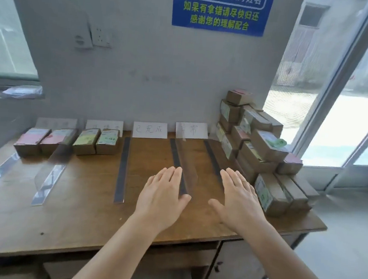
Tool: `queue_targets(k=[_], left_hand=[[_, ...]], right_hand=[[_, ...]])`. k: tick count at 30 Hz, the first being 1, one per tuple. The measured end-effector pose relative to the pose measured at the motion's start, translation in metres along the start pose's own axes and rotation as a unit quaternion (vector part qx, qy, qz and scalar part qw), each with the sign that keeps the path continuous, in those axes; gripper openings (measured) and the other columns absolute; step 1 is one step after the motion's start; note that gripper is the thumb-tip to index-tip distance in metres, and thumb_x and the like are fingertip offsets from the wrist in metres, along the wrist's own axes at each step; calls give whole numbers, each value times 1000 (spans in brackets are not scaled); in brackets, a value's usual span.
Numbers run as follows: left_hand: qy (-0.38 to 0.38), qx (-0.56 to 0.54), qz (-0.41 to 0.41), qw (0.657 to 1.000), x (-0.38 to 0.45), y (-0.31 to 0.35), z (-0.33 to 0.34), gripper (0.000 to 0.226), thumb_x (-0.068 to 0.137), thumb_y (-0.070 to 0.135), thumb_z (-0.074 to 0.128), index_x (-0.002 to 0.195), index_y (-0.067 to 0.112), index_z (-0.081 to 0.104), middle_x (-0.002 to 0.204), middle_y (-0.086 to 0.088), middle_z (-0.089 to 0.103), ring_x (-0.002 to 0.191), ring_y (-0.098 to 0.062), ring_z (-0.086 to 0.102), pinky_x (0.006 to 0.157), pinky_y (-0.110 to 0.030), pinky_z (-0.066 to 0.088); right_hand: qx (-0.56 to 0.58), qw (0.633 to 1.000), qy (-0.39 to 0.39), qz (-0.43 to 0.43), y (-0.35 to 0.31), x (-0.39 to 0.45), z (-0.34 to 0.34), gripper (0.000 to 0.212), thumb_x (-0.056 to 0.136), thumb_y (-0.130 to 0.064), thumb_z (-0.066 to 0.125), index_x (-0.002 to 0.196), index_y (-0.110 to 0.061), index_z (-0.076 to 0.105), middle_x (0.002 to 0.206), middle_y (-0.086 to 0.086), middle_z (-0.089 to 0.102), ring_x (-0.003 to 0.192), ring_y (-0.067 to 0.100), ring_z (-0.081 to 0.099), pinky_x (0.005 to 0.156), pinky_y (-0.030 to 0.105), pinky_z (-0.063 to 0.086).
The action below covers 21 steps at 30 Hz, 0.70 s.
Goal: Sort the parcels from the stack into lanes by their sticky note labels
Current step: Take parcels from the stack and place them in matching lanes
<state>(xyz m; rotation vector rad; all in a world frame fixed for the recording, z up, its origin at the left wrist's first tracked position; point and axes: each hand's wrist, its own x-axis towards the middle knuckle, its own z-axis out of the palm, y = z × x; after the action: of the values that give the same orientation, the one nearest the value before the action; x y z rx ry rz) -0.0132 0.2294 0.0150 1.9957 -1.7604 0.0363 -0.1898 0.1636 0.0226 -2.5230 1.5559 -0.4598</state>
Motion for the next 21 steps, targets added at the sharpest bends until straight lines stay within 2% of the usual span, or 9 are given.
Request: queue_targets(k=[10,21], left_hand=[[-26,-21,85,996,41,102,58,69,95,48,46,151,18,17,155,3,26,143,-12,20,113,-29,18],[-40,-41,37,998,139,192,134,69,94,51,46,150,20,20,154,3,30,140,-13,26,110,-27,25]], right_hand=[[13,997,25,76,110,-7,-24,81,89,-49,55,152,-23,9,160,-6,6,146,15,-2,117,36,6],[71,993,8,91,242,57,-50,80,90,-47,54,152,-23,8,159,-5,8,146,14,4,118,35,11]])
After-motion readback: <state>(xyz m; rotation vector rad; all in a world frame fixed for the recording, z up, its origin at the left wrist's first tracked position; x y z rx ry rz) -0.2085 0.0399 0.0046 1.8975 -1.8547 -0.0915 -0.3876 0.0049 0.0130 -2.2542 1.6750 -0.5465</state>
